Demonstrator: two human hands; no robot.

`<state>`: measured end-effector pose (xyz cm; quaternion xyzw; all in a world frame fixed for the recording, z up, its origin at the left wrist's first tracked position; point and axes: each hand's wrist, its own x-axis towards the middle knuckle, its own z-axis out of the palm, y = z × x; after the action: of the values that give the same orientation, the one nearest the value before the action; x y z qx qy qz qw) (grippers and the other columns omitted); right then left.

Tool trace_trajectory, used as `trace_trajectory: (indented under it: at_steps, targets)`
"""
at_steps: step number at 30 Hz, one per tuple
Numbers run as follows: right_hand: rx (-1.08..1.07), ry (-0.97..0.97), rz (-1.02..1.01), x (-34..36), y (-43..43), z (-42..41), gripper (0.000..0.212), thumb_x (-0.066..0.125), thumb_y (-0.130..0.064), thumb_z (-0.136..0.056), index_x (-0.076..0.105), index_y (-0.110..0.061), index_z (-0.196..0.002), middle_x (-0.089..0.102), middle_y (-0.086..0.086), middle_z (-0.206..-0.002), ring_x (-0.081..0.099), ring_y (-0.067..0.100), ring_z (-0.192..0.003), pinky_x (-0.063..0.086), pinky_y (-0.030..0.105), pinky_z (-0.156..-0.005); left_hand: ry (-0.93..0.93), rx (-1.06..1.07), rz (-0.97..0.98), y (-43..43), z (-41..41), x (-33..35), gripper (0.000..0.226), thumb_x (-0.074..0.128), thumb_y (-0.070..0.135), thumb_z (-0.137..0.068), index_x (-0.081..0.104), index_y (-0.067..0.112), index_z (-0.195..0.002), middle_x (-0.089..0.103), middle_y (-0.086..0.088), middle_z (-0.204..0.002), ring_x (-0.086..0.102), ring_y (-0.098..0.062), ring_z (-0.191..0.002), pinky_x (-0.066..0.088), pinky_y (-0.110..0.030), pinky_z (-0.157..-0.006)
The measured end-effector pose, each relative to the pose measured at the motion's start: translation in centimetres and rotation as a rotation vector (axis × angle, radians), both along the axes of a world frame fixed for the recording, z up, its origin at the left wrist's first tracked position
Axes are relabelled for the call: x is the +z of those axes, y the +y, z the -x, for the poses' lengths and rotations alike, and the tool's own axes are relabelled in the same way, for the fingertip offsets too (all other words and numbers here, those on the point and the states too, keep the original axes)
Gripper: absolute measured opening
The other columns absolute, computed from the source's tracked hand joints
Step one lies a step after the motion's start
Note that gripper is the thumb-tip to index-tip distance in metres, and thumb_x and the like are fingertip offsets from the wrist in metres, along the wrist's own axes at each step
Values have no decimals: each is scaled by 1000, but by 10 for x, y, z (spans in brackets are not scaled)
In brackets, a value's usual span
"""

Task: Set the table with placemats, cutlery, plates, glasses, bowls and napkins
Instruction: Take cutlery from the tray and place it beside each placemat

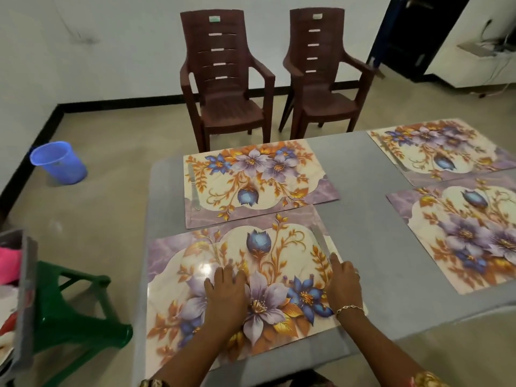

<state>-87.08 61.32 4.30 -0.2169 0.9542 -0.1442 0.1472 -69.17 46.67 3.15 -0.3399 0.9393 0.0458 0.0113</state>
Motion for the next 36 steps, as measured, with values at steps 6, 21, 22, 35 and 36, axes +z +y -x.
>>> trace_trajectory:
  at_steps: [6,21,22,35,36]
  targets:
    - [-85,-118,36,3,-7,3,45,39,-6,-91,39,-16,-135,37,19,-125,42,35,-109,36,36,-85,-19,-39,-25,-3,-4,-6,64,92,32,-29,70,14,-87,64,-13,-84,62,-29,-70,48,-36,-45]
    - [75,160,-104,7,-6,-2,48,85,-13,-60,65,-3,-103,61,24,-97,61,41,-83,53,42,-65,-24,-37,-14,-7,-8,-19,75,86,52,-42,65,17,-104,68,-21,-103,65,-42,-93,52,-56,-59]
    - [97,126,-107,2,-3,-1,59,92,-12,-44,67,-2,-96,65,26,-91,65,42,-74,54,43,-57,-11,-16,-20,-8,-11,-20,70,74,60,-59,57,19,-112,66,-22,-110,61,-43,-103,50,-62,-63]
    - [325,62,-269,-28,23,-3,84,74,-54,-61,42,-7,-123,63,25,-116,63,43,-100,53,50,-73,50,-24,-34,-14,-27,-36,75,10,70,-88,1,28,-150,46,-19,-141,-11,-27,-145,38,-70,-84]
    - [300,97,-242,-30,23,-5,93,82,-50,-51,43,-6,-123,62,25,-116,63,43,-101,52,50,-74,48,-30,-27,-15,-28,-38,76,10,71,-88,0,28,-150,39,-18,-146,-11,-27,-145,38,-70,-84]
